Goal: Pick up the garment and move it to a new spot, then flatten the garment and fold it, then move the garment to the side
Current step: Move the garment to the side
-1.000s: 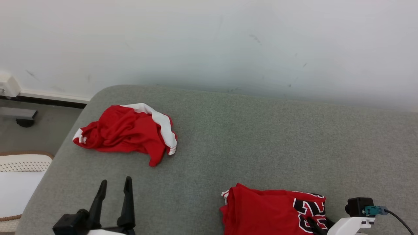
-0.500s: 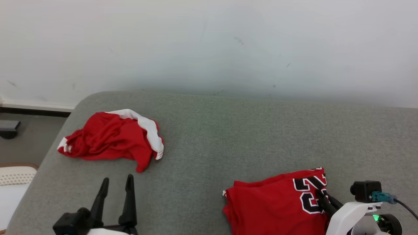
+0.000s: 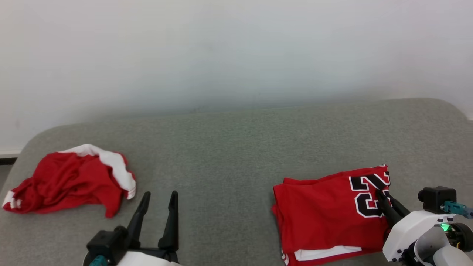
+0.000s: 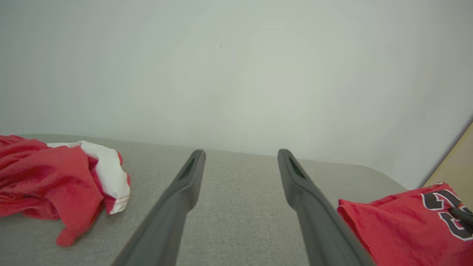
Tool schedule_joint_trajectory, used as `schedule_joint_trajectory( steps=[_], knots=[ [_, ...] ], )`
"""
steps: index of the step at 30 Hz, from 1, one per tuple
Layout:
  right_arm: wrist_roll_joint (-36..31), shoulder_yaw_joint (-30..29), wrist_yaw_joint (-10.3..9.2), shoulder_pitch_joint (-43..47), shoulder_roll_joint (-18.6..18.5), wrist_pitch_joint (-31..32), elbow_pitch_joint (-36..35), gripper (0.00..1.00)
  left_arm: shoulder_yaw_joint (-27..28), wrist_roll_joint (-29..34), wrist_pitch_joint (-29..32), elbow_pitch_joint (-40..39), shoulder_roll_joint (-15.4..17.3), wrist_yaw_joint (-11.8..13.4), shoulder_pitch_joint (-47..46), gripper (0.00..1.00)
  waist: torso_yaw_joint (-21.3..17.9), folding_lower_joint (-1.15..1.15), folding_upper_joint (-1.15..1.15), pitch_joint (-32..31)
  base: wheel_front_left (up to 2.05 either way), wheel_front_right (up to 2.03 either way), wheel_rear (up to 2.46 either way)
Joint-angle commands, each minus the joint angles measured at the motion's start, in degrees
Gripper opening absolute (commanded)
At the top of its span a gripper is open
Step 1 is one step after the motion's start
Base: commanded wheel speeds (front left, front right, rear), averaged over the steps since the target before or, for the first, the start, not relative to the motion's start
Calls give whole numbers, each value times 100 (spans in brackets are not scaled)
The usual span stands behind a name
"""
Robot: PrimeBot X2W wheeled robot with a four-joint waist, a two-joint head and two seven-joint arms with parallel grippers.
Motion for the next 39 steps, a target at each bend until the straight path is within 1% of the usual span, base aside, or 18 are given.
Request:
schedule_joint_trajectory(
  steps=[1,6,10,14,18,22,26,33,35,39],
  knots=[
    [-16,-29,1,1,-22,-58,-24,0,-38,-75,1,-7,20,33,-42,100,-292,0,0,21,0,0,0],
    [-7,-65,1,67,-9,-111,-44,0,-146,-61,1,3,21,42,-92,100,-743,0,0,41,0,0,0],
    [35,-111,1,129,-36,-156,-44,0,-218,-50,1,47,21,14,-128,100,-1030,0,0,61,0,0,0],
    [58,-91,1,129,-20,-178,-88,0,-281,-65,1,50,22,27,-163,100,-1242,0,0,105,0,0,0],
    [123,44,1,-77,-21,-54,-152,0,-340,1,1,62,22,20,-193,100,-1346,0,0,175,0,0,0],
    [213,152,1,-388,-159,-9,-203,0,-370,97,1,39,21,-6,-294,100,-1301,0,0,379,0,0,0],
    [357,296,1,-887,-404,46,-134,0,-342,250,1,71,49,-69,-477,100,-1113,0,0,728,0,0,0],
    [736,263,1,-1945,-1019,-99,274,0,-307,424,1,-20,210,-166,-866,100,-670,0,0,1533,0,0,0],
    [845,189,1,-2276,-1240,-180,478,0,-304,470,1,-72,238,-188,-980,100,-558,0,0,1790,0,0,0],
    [968,12,1,-2853,-1563,-292,858,0,-281,538,1,-166,306,-197,-1147,100,-400,0,0,2234,0,0,0]
  ],
)
